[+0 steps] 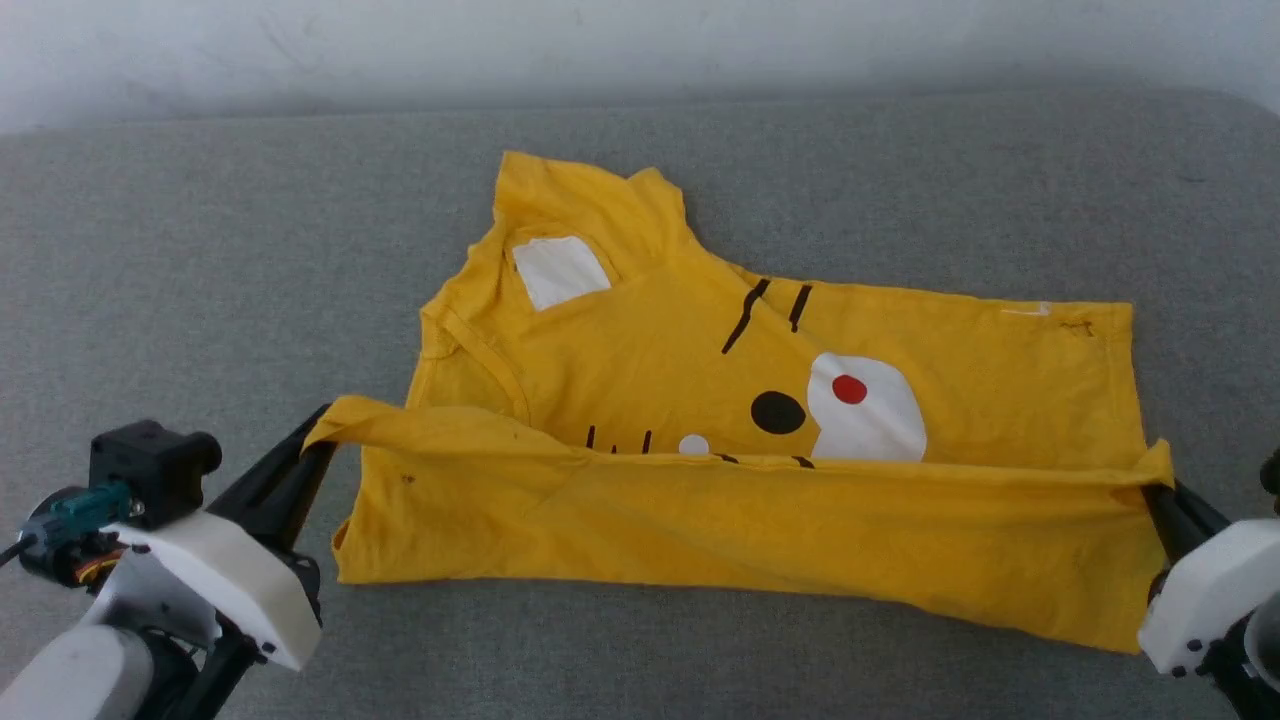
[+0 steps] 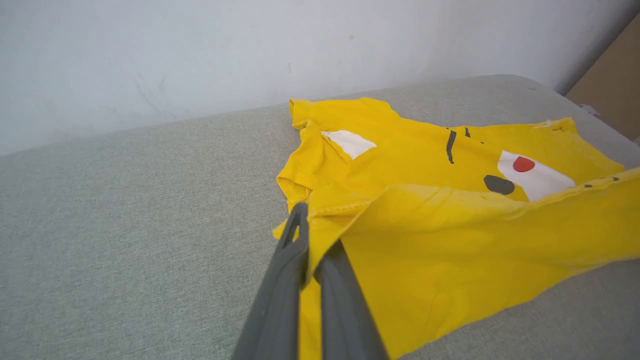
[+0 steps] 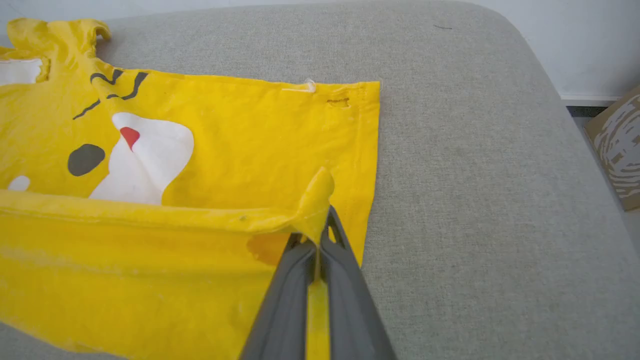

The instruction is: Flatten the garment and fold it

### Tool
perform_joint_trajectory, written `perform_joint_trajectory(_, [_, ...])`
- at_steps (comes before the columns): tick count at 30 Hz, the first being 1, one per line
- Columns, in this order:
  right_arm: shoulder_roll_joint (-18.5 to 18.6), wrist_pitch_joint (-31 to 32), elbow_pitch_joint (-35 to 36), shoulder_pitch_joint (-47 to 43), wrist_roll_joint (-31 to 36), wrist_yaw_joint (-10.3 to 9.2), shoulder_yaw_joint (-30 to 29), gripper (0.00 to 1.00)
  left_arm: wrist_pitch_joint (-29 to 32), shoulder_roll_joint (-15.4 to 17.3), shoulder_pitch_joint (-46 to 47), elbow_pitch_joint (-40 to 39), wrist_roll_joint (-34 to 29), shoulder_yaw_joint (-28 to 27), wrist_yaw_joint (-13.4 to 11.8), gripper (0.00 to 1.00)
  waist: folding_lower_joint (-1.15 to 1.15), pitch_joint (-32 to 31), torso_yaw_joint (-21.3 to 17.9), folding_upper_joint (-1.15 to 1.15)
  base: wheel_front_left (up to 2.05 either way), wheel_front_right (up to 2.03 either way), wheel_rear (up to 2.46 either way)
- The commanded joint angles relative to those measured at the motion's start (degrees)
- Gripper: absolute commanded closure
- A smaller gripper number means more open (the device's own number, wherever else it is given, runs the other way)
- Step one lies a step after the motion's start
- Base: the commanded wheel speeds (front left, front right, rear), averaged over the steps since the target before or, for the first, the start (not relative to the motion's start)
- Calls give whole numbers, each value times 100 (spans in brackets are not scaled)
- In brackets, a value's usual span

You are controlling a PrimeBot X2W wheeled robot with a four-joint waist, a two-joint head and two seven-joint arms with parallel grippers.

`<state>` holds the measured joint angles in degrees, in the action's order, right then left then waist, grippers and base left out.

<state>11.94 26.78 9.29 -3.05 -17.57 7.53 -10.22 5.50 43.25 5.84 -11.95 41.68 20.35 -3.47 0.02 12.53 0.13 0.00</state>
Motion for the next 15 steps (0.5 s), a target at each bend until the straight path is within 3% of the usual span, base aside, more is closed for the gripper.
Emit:
perform_joint_trajectory(1, [16, -32, -54, 132, 34, -4, 40, 100, -35, -63, 144, 85, -63, 30, 54, 100, -2, 421, -126, 0, 0, 0, 0])
perform_joint_trajectory(13, [62, 117, -1017, 827, 152, -4, 361, 100, -58, -583, 922, 1466, -220, 551, 466, 100, -2, 897, -168, 0, 0, 0, 0])
perform_joint_trajectory(14, [44, 142, -1073, 846, 142, -4, 345, 83, -52, -606, 957, 1551, -219, 570, 482, 86, -2, 902, -164, 0, 0, 0, 0])
perform_joint_trajectory(15, [35, 178, -1117, 860, 141, -4, 343, 61, -66, -639, 993, 1627, -211, 569, 477, 65, -2, 902, -160, 0, 0, 0, 0])
